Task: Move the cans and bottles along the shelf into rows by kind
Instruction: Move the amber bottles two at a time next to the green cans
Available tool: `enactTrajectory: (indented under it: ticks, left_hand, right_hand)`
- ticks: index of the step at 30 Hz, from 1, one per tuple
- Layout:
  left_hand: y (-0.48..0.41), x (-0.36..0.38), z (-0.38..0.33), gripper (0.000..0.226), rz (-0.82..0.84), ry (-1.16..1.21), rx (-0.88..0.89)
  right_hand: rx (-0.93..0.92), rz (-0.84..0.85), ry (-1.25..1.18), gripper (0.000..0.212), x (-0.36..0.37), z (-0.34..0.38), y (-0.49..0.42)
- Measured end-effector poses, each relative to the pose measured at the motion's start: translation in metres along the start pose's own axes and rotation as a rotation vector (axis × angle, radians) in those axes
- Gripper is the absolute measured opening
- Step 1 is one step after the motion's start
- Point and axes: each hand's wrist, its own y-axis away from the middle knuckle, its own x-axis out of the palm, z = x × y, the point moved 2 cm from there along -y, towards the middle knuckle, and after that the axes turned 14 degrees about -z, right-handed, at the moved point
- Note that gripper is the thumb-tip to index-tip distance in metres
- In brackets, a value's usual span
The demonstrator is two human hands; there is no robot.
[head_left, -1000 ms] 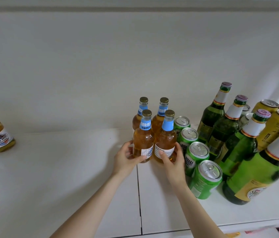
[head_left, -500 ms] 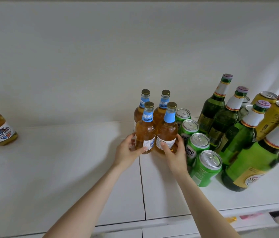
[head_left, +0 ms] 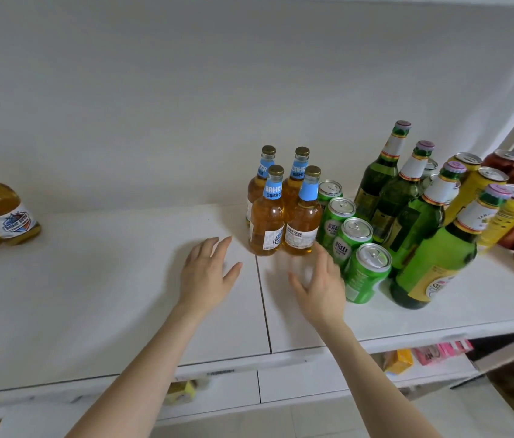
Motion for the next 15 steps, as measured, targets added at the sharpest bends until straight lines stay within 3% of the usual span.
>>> enactTrajectory:
  ticks: [10,15]
  left_hand:
    - [0.063,-0.055,0.008,0.052,-0.045,-0.240,0.129]
    - [0.108,-0.099,0.014,0.058,-0.016,-0.299,0.117]
  right_hand:
    - [-0.247,-0.054,0.349,0.074,-0.037,0.027,0.061]
    - [-0.302,0.039,0.427,0.076,-0.050,0.049,0.101]
